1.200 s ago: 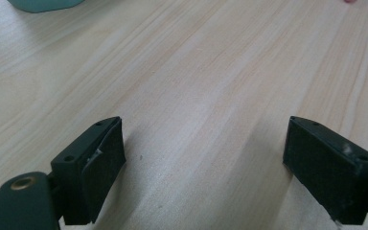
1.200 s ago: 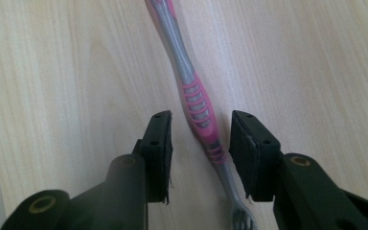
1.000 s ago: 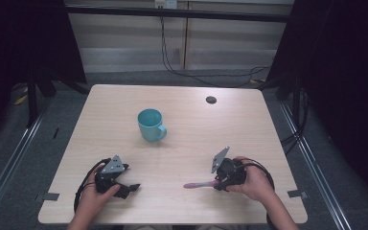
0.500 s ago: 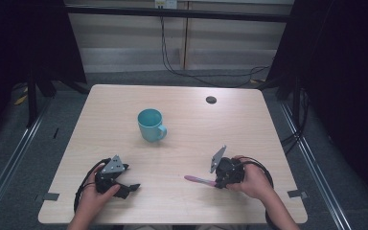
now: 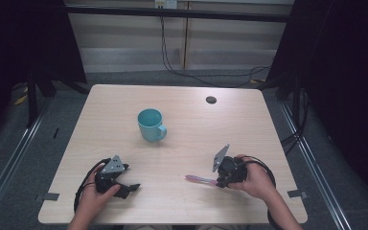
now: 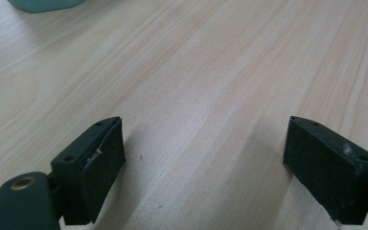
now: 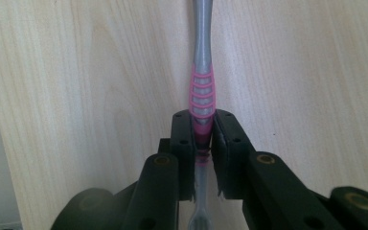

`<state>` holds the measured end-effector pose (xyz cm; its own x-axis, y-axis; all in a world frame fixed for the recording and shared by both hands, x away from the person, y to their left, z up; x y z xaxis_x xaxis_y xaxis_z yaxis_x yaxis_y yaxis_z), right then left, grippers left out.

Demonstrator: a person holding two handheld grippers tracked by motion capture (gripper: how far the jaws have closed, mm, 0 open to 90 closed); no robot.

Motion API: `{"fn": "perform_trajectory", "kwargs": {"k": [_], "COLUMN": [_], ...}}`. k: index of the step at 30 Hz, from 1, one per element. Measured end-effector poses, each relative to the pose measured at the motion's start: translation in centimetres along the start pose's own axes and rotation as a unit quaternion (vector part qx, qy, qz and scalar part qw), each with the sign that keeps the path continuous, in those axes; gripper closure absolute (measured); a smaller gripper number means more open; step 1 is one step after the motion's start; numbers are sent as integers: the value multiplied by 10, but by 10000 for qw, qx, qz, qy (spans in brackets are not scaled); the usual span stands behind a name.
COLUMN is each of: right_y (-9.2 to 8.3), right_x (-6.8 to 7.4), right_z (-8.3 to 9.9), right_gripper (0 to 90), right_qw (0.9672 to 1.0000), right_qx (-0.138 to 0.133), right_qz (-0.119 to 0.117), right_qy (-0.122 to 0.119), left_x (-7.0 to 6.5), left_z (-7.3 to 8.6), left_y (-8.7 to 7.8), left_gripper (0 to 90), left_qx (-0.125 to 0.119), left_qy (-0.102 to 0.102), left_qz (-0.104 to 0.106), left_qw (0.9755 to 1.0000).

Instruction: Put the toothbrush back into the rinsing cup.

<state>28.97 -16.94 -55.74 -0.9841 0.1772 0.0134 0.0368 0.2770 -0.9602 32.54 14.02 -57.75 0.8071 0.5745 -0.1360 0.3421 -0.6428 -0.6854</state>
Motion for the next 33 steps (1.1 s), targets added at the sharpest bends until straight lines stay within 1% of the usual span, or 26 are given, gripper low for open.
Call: {"fn": "perform_trajectory", "kwargs": {"k": [1, 3, 4, 5, 11, 13, 14, 15, 18, 19, 22, 23, 24, 25, 26, 27, 30, 33], "right_y": [-1, -4, -5, -7, -12, -14, -16, -16, -18, -19, -20, -21, -21, -22, -23, -24, -26, -28], "right_x": [0, -1, -2, -1, -3, -4, -3, -4, -4, -4, -6, -6, -6, -7, -7, -8, -8, -11], "right_z": [0, -1, -1, -1, -4, -5, -6, -6, -6, -5, -5, -5, -5, -5, -5, -5, -5, -6], "right_gripper": [802, 803, 802, 803, 802, 802, 802, 802, 802, 803, 802, 802, 802, 802, 802, 802, 802, 802], "right_qw": [10000, 10000, 10000, 10000, 9999, 9998, 9999, 9998, 9998, 9998, 9998, 9998, 9998, 9997, 9997, 9997, 9997, 9996], "right_qx": [5, -11, -9, 10, -16, -35, -24, -43, -33, -6, -58, -58, -71, -75, -79, -83, -30, -48], "right_qz": [-2, 26, 86, 76, 147, 163, 166, 183, 184, 171, 174, 186, 194, 205, 218, 212, 224, 251], "right_qy": [29, -33, 13, 20, -42, -118, -34, -78, -27, -63, -125, -66, -53, -95, -75, -127, -93, -111], "left_x": [0, 0, 0, 0, 0, 0, 0, 0, 0, 0, 0, 1, 1, 1, 2, 3, 1, -1], "left_z": [0, 0, 0, 0, 0, 0, 0, 0, 0, 0, 0, 0, -1, -1, -2, -2, -3, -5], "left_y": [0, 0, 0, 0, 0, 0, 0, 0, 0, 0, 0, 0, 0, 1, 1, 1, 2, 3], "left_gripper": [139, 139, 139, 139, 139, 139, 139, 139, 140, 140, 139, 139, 140, 144, 151, 151, 155, 161], "left_qx": [1, -1, 0, 0, -9, -9, 7, 5, 9, 8, 6, 23, 21, -2, 27, 44, 152, 308], "left_qy": [0, 0, 0, 1, 4, 3, 5, 3, 1, 1, 6, 32, 24, -24, 34, 57, 36, 143], "left_qz": [-1, 0, 0, -2, -16, -17, -30, -37, -36, -38, -19, -6, -8, -5, -35, -32, -22, -26], "left_qw": [10000, 10000, 10000, 10000, 10000, 10000, 10000, 10000, 10000, 10000, 10000, 10000, 10000, 10000, 10000, 10000, 9999, 9994]}}
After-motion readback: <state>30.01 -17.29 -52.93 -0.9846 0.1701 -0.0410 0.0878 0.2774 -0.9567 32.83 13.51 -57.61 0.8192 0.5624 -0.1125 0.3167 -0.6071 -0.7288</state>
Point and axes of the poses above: each handheld gripper's, and its own axes: y roughly forward along the jaws, z roughly out of its underside, x roughly to its left, the point moved 10 cm from there along y, roughly forward along the jaws, and after that the axes turned 8 degrees about -y, right-handed, at the moved point
